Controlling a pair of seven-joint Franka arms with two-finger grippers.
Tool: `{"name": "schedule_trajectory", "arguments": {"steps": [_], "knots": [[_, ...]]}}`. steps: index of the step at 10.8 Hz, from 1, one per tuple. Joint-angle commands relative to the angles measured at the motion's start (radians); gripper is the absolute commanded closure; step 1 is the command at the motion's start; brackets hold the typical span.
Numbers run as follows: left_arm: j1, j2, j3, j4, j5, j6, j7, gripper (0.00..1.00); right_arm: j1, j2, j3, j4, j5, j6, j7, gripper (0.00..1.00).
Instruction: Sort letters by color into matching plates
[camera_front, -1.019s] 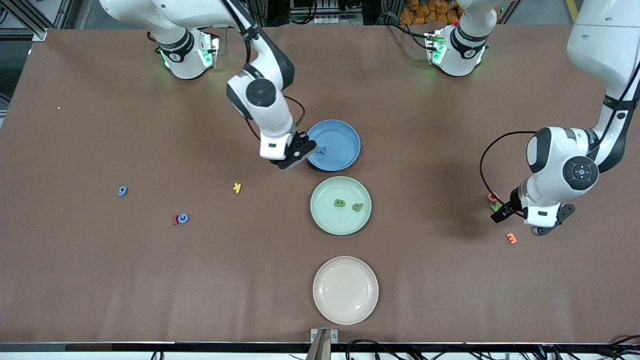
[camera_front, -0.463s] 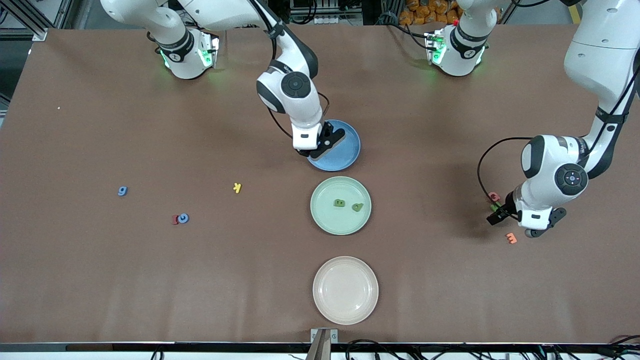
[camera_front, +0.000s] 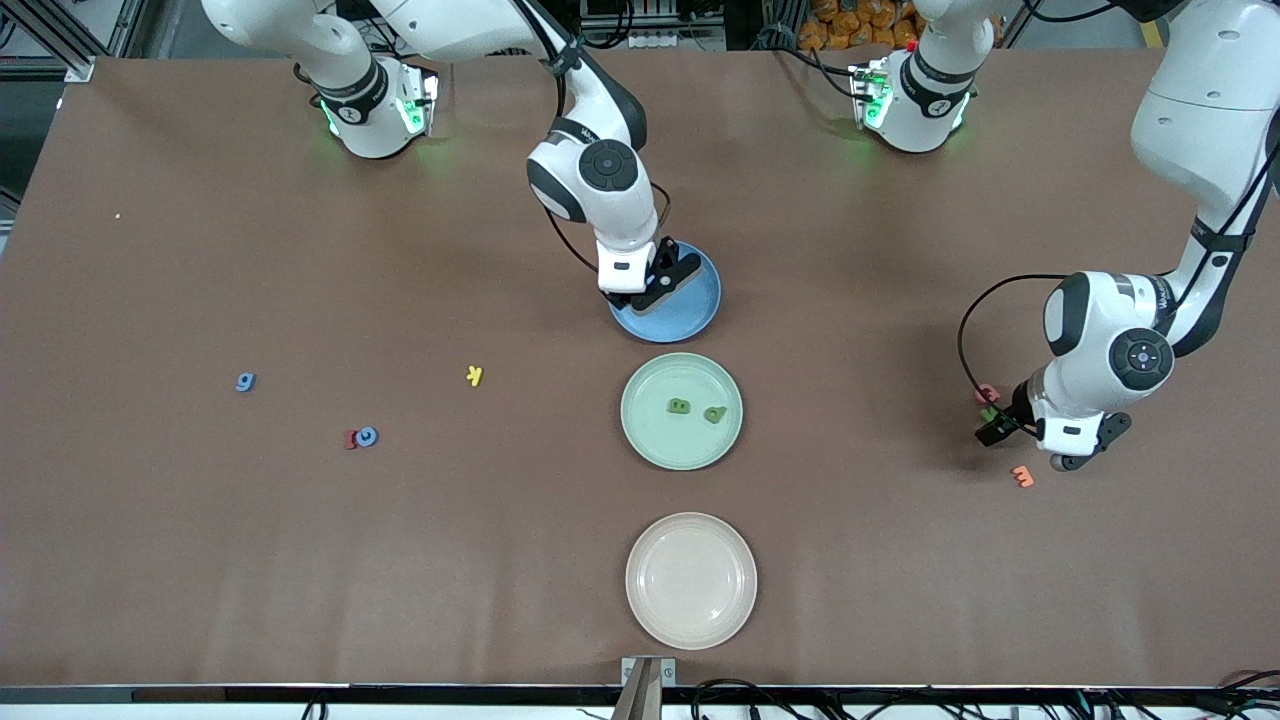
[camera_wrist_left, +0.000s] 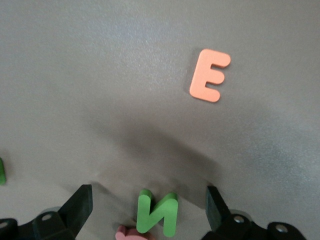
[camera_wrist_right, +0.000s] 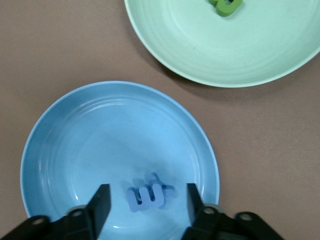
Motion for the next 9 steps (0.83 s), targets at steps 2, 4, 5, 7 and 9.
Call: {"name": "schedule_trajectory", "arguments": {"steps": [2,4,5,7,9], "knots": [[0.0,-0.015,-0.01,-0.025,0.034,0.017,-0.022,0.06,-0.028,-0.023,-0.004,0.026,-0.006,-0.109,0.017,0.0],[0.0,-0.02,-0.014,-0.031,0.034,0.017,-0.024,0.33,-0.081,-0.074,-0.009,0.026,-0.007,-0.201,0.016,0.0],[0.0,-0.026,-0.016,-0.038,0.034,0.017,-0.025,0.47,-0.115,-0.097,-0.009,0.026,-0.007,-0.238,0.019,0.0],[-0.003,-0.035,-0.019,-0.039,0.034,0.015,-0.034,0.61,-0.205,-0.144,-0.009,0.024,-0.01,-0.297,-0.006,0.0],[-0.005,-0.042,-0.034,-0.039,0.034,0.009,-0.027,0.75,-0.301,-0.167,-0.015,0.024,-0.013,-0.321,-0.035,0.0]]}}
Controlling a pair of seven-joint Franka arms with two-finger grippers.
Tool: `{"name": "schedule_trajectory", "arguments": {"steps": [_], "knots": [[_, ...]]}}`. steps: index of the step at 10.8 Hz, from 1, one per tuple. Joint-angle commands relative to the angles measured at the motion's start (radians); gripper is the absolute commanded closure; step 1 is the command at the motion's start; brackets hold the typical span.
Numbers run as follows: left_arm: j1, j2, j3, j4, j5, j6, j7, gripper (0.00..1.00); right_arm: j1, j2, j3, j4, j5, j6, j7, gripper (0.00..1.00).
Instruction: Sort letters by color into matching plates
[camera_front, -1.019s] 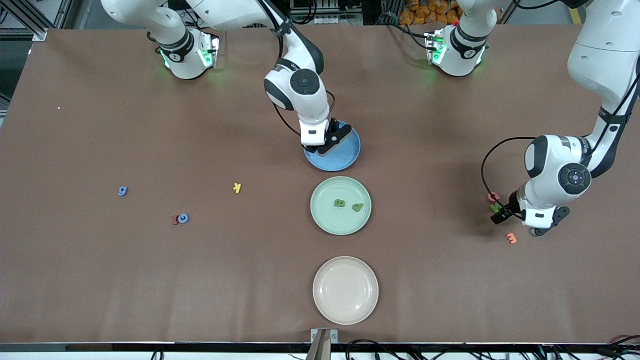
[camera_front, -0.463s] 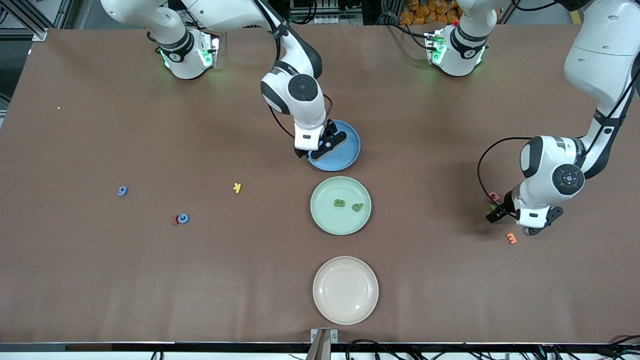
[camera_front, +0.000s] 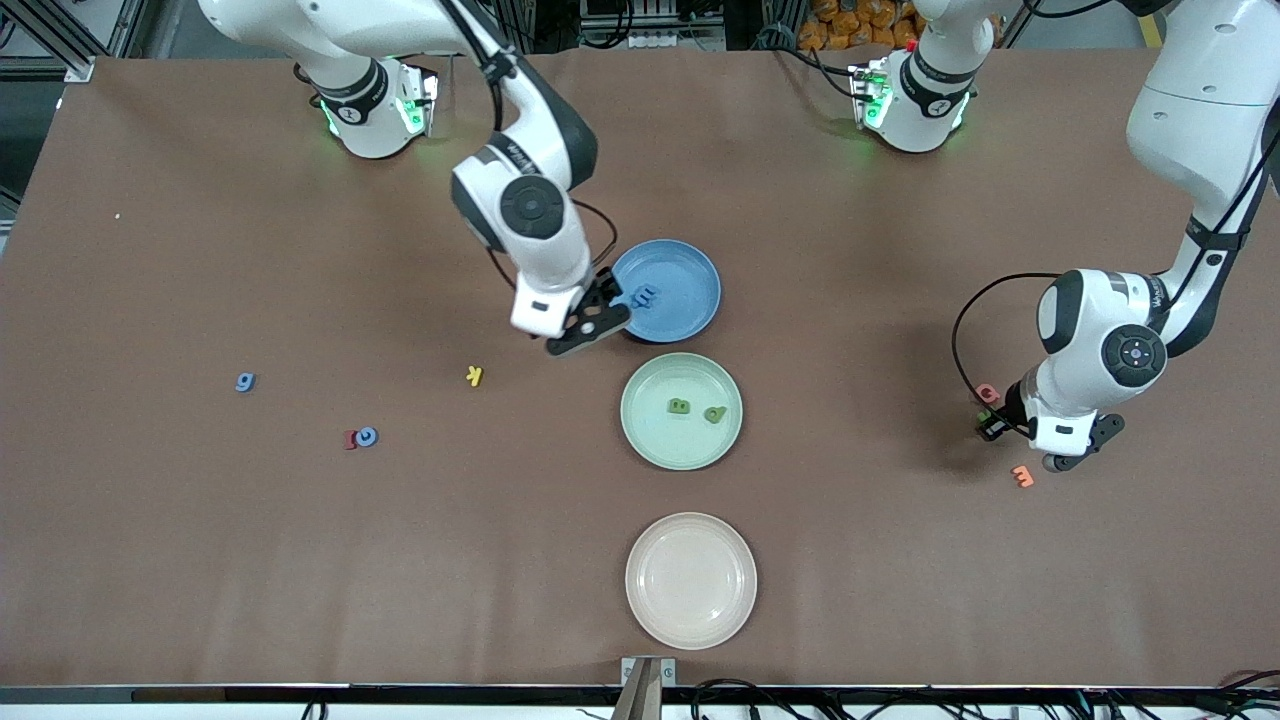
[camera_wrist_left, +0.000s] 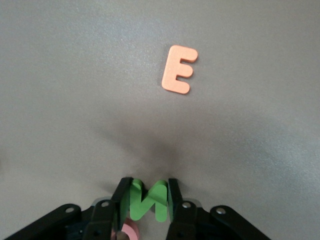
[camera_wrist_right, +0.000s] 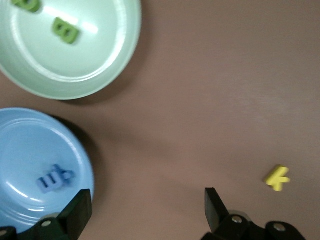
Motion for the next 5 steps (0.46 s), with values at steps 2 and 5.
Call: {"name": "schedule_trajectory", "arguments": {"steps": [2,5], "knots": [[-0.002,-0.04,-0.038,-0.024,0.034,-0.007,-0.031,1.0,-0.167,-0.062,-0.014,-0.016,-0.013,-0.04,-0.035,0.0],[-0.063,-0.057,-0.052,0.019,0.034,-0.076,-0.031,1.0,-0.243,-0.079,-0.08,-0.022,-0.013,-0.043,-0.136,0.0]]}}
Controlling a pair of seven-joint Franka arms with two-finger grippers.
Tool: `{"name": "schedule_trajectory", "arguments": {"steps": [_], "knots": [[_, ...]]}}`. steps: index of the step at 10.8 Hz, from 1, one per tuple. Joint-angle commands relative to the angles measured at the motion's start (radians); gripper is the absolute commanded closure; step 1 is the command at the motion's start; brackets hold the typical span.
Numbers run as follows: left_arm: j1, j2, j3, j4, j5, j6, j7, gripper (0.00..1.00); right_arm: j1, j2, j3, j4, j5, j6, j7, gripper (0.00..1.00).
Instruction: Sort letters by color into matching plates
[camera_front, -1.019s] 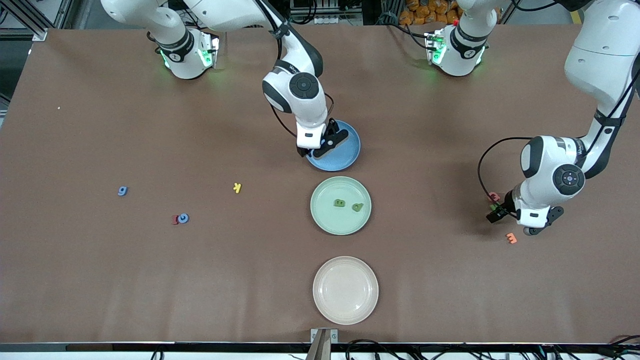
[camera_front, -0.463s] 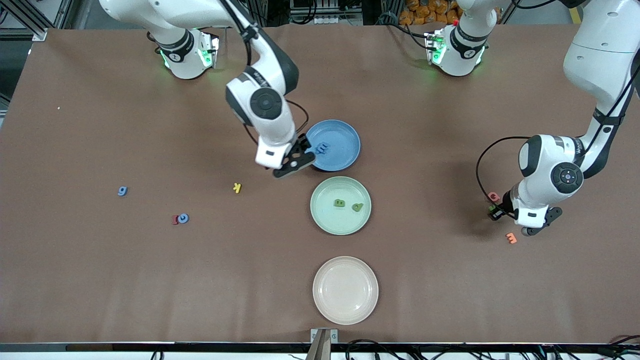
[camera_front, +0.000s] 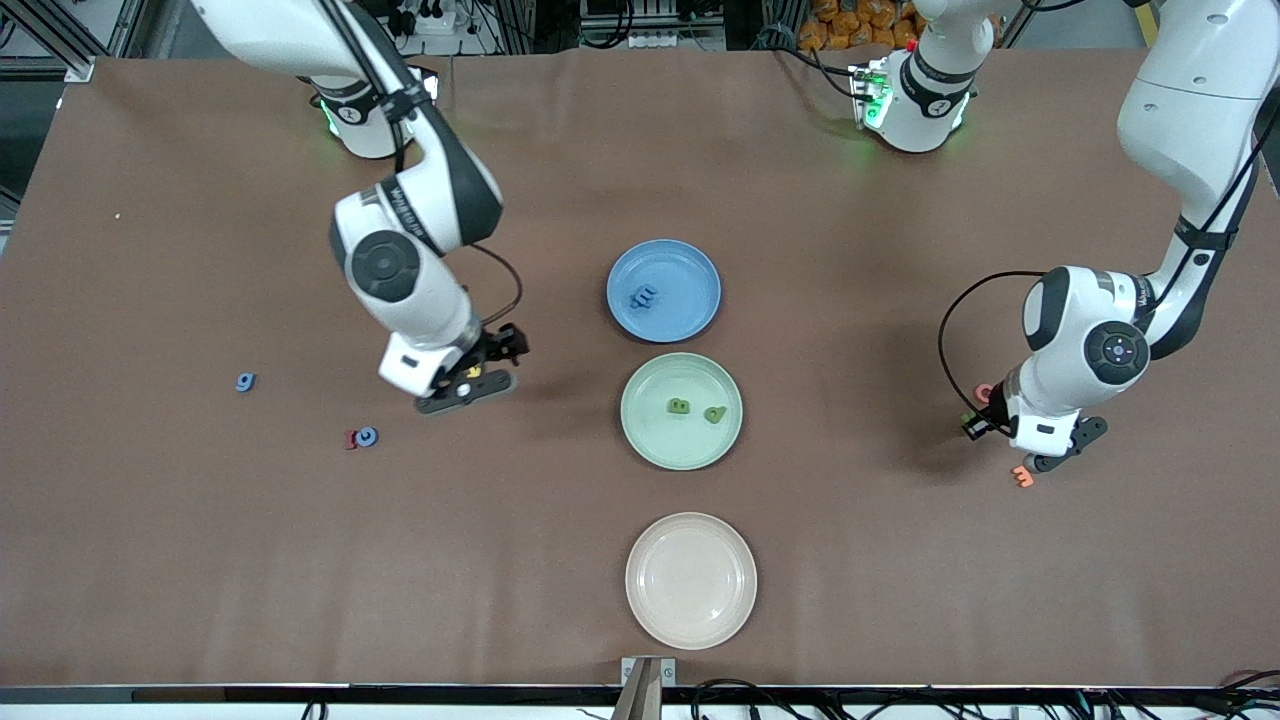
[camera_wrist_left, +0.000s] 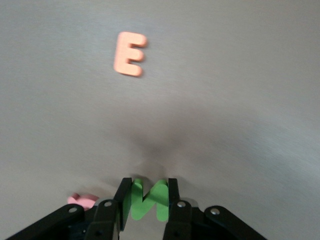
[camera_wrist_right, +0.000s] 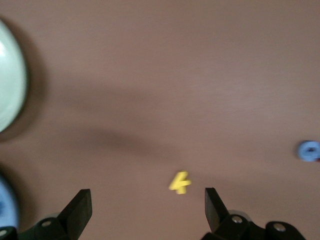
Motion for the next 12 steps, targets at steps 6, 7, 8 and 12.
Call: {"name": "schedule_trajectory", "arguments": {"steps": [6,7,8,12], "knots": [[-0.182,-0.083,-0.135,0.172,0.019,-0.271,-0.065,1.0,-0.251,-0.065,-0.069,-0.044,-0.013,-0.011,-0.342,0.0],[-0.212,-0.083,-0.142,0.183,0.016,-0.274,-0.066,1.0,-0.279,-0.065,-0.074,-0.044,-0.014,-0.01,-0.368,0.0],[-0.243,-0.083,-0.153,0.188,0.015,-0.274,-0.08,1.0,-0.29,-0.063,-0.096,-0.042,-0.023,-0.004,-0.382,0.0],[-0.412,-0.038,-0.156,0.246,0.018,-0.268,-0.198,1.0,-0.299,-0.058,-0.147,-0.051,-0.031,-0.001,-0.171,0.0]]}}
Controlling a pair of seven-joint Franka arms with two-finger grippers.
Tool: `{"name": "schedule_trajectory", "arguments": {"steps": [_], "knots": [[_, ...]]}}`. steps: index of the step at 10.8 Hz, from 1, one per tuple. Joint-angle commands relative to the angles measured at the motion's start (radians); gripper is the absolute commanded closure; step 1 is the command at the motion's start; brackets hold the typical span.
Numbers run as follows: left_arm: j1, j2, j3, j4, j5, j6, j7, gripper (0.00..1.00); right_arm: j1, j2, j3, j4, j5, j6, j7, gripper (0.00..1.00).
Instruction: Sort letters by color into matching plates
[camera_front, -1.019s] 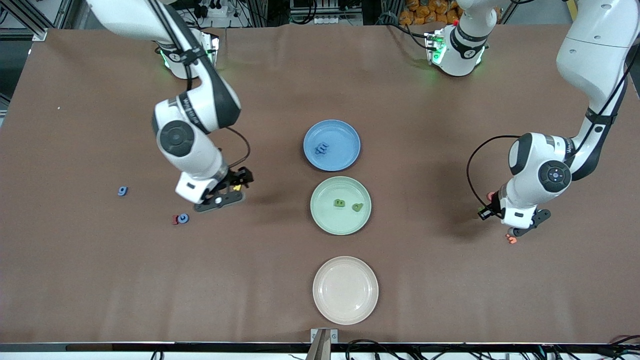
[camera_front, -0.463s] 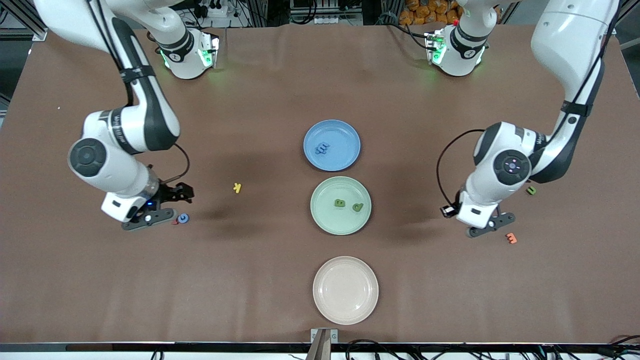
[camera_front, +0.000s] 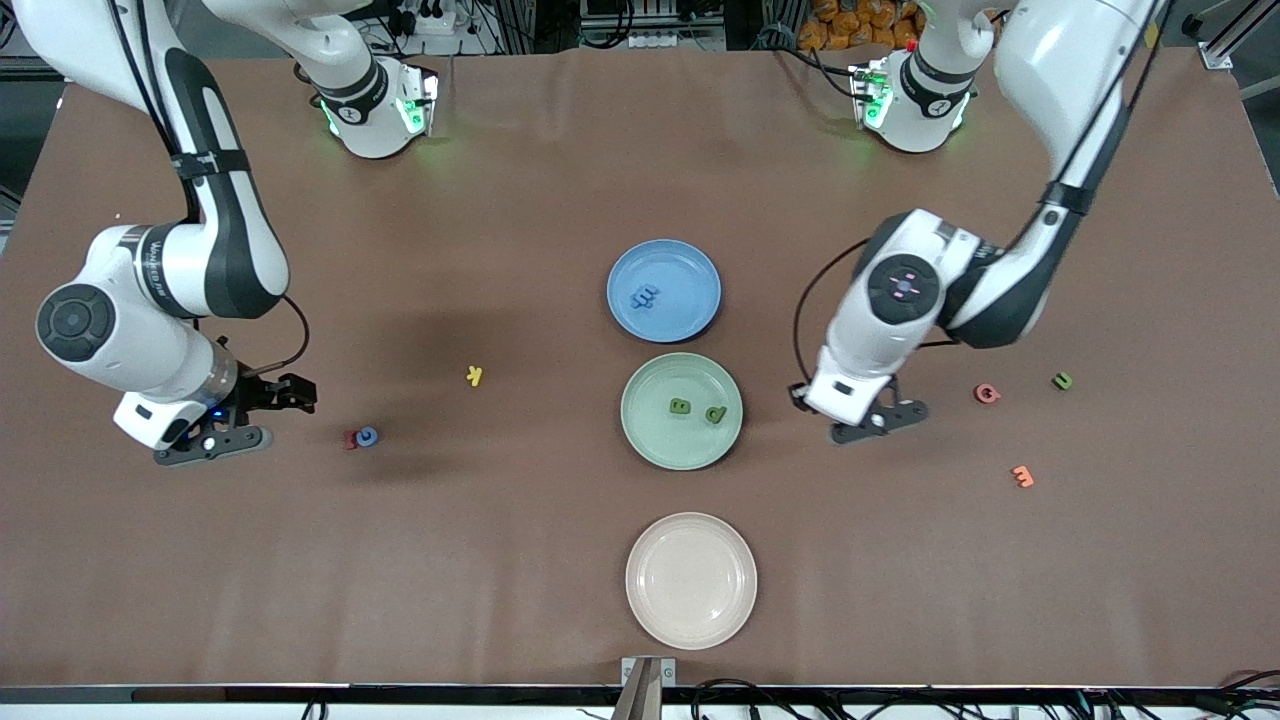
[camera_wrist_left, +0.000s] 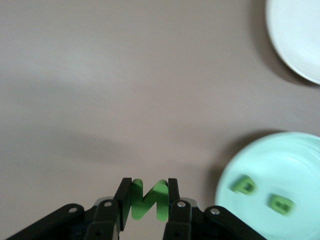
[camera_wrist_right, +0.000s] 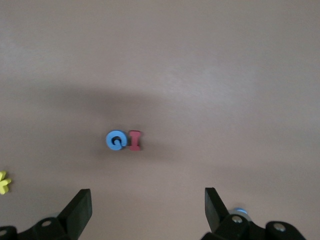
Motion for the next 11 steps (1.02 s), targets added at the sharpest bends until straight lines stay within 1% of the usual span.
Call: {"name": "schedule_trajectory", "arguments": {"steps": [1,2,4,6,7,9,11], "knots": [[-0.107,0.045,0.003,0.061,0.016,-0.01,-0.062,1.0,-0.002,-0.025,-0.001,-0.03,-0.016,0.003,0.305,0.0],[-0.142,0.073,0.004,0.089,0.021,0.004,-0.068,1.0,0.002,-0.022,0.0,-0.027,-0.016,0.005,0.46,0.0],[-0.177,0.142,0.006,0.144,0.018,0.033,-0.097,1.0,0.01,-0.018,0.005,-0.027,-0.013,0.006,0.735,0.0],[-0.245,0.195,0.016,0.176,0.024,0.084,-0.206,1.0,0.012,-0.014,0.009,-0.029,-0.009,0.032,1.026,0.0],[-0.263,0.208,0.032,0.178,0.023,0.11,-0.229,1.0,0.018,-0.007,0.02,-0.032,-0.001,0.084,1.174,0.0],[-0.276,0.229,0.032,0.175,0.023,0.124,-0.242,1.0,0.019,0.018,0.042,-0.03,-0.003,0.149,1.464,0.0],[-0.303,0.243,0.033,0.173,0.024,0.124,-0.265,1.0,0.025,0.032,0.043,-0.032,-0.006,0.155,1.624,0.0]]}}
